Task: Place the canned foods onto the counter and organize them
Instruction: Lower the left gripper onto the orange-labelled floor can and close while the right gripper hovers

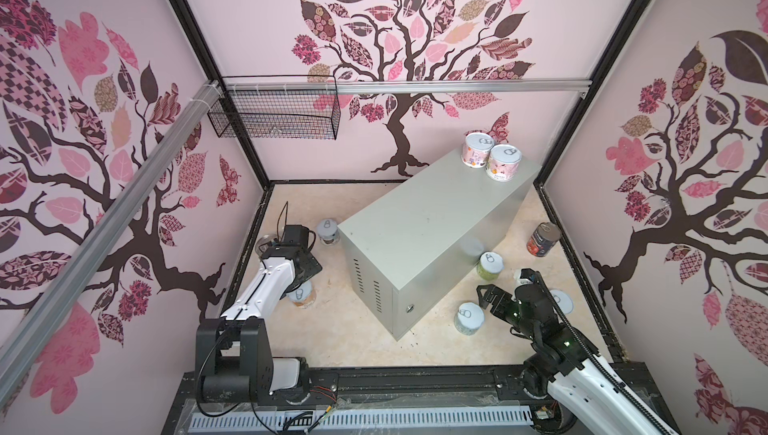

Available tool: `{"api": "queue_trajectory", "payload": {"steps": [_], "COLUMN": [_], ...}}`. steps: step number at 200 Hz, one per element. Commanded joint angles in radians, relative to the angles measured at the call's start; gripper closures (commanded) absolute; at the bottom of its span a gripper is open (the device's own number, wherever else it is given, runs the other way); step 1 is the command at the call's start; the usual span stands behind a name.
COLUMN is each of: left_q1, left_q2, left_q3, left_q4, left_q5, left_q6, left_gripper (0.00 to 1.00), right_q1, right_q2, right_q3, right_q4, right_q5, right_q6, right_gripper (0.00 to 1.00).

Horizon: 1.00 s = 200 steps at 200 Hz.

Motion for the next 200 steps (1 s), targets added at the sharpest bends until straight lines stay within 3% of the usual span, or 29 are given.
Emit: {"api": "queue_trajectory", "payload": {"steps": [1,108,200], "left_q1": [0.005,0.004,0.004], "left_q2": [0.016,0.029,0.030], "left_q3": [-0.037,-0.156,-0.180], "left_q4": [0.031,0.118,0.145], "left_q5": [0.029,0.103,0.103], "left_q6": [-0.041,-0.089,-0.074], "left_gripper": [0.02,0.02,0.18], "right_q1": [0.026,0.072,0.112], "right_q2": [-0.003,-0.013,-0.016], "right_q3": [0.008,-0.034,-0.037], "right_q4": [0.017,0.031,0.027], "right_q5": [0.004,0.012,-0.010], "right_q6": [-0.013,-0.013,-0.011], "right_gripper": [0.00,0.00,0.00]}}
